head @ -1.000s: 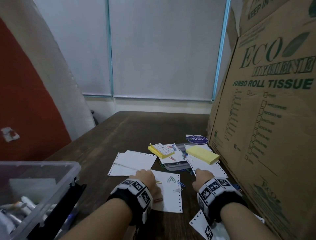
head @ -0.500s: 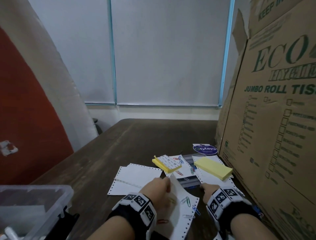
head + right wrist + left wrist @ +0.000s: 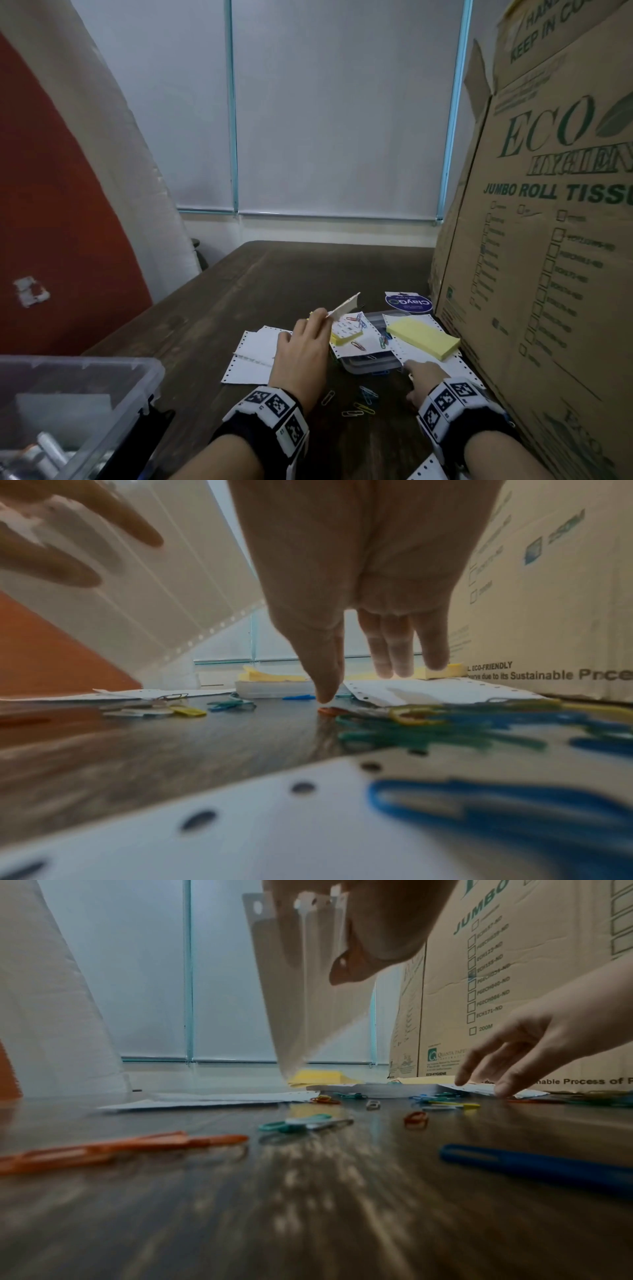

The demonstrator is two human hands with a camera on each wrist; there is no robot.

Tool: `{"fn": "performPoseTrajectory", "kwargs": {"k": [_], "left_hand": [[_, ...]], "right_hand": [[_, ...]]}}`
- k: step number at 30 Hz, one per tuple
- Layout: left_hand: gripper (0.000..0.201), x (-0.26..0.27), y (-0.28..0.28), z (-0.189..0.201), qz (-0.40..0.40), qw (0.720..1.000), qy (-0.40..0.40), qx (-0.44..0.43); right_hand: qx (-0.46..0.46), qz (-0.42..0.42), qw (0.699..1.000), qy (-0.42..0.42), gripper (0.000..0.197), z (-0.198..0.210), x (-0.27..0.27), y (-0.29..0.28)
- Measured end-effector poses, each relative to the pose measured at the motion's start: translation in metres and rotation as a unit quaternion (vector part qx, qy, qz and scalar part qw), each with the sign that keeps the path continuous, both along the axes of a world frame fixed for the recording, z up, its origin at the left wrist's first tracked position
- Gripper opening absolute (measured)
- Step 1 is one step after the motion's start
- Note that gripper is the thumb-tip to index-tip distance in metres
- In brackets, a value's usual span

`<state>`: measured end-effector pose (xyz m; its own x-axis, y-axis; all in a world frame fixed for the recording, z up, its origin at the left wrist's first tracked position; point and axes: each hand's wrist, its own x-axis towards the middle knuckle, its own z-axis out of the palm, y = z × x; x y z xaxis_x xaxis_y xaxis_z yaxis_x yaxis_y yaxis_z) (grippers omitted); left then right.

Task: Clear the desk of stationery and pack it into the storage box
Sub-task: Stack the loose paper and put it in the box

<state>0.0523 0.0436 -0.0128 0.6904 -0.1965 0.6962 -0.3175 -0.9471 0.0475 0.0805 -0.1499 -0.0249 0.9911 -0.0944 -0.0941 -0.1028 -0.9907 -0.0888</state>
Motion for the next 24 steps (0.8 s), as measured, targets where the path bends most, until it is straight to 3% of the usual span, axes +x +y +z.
{"fn": "performPoseTrajectory", "kwargs": {"k": [3,8,12,15,19,22,24], "left_hand": [[0.075,0.005,0.001,-0.003,-0.026,0.999,0.006,-0.019],[0.041,0.028,0.008,-0.007,-0.180,0.983,0.022,0.022],[0.035,0.050,0.012,-0.003,-0.193,0.981,-0.017,-0.009],[0.043,0.062,0.010,-0.006,-0.185,0.982,-0.026,-0.015],[0.041,0.064,0.006,-0.003,-0.191,0.981,-0.018,-0.017],[0.042,0.063,0.000,-0.004,-0.198,0.980,-0.027,-0.028],[0.041,0.062,-0.004,-0.005,-0.204,0.979,-0.025,-0.020]], "right_hand": [[-0.002,-0.034,0.999,-0.003,0.049,-0.001,0.007,0.002],[0.011,-0.057,0.998,0.006,0.055,-0.003,0.024,-0.002],[-0.001,-0.013,1.000,-0.003,0.062,-0.006,0.045,-0.005],[-0.023,0.017,0.999,0.018,0.058,-0.003,0.063,-0.005],[-0.062,0.028,0.997,0.036,0.021,0.006,0.076,-0.006],[-0.082,0.031,0.996,0.023,0.043,0.012,0.080,-0.010],[-0.103,0.032,0.994,0.023,0.043,0.014,0.085,-0.012]]}}
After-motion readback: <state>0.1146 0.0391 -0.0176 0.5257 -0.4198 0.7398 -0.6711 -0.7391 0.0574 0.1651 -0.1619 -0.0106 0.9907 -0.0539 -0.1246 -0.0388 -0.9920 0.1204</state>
